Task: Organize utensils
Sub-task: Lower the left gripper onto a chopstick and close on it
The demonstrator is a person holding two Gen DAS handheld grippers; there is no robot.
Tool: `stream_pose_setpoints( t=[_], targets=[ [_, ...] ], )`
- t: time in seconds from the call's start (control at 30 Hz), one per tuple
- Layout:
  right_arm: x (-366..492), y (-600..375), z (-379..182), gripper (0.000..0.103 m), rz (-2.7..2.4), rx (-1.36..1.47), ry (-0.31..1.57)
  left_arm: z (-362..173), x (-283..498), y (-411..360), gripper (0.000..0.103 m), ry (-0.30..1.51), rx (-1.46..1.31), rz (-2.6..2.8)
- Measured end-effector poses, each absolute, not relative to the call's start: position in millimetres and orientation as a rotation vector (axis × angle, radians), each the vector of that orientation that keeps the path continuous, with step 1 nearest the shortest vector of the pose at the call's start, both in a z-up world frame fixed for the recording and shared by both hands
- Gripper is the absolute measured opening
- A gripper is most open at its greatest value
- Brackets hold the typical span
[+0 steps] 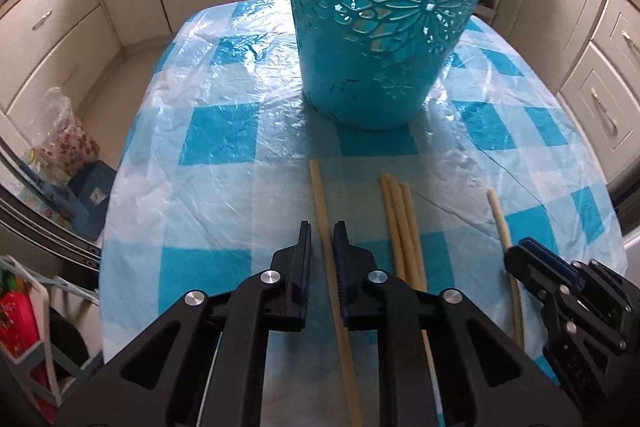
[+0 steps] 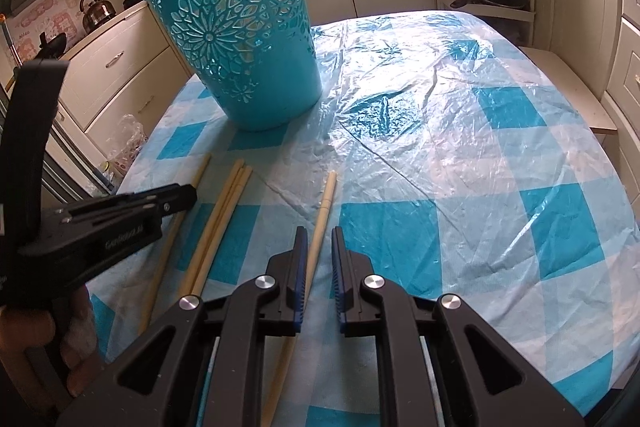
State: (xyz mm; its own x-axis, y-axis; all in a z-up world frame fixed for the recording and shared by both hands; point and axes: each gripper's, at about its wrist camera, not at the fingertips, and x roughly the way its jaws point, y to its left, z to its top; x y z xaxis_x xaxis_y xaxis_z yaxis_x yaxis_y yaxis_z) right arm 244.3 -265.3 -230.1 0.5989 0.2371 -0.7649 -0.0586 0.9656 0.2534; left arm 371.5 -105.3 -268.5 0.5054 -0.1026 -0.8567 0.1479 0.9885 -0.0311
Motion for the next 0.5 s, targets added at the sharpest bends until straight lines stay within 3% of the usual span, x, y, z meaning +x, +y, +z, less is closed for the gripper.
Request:
stream_pose_setpoints(
  t=[0.17, 0.33, 0.5],
  targets=[
    [245.6, -263.8, -230.3, 0.013, 0.166, 0.197, 0.909, -268.4, 378.1, -109.9, 0.022, 1.026, 0.089, -0.129],
    [246.9, -263.6, -230.1, 0.013, 0.16, 0.196, 0.906, -268.7, 380.4, -109.6, 0.023, 1.015, 0.092, -0.134],
    [250.2, -260.7, -229.3, 0.022, 0.151, 0.182, 0.9, -269.6, 381.1, -109.2, 0.023, 1.0, 0.092, -0.147]
  ],
)
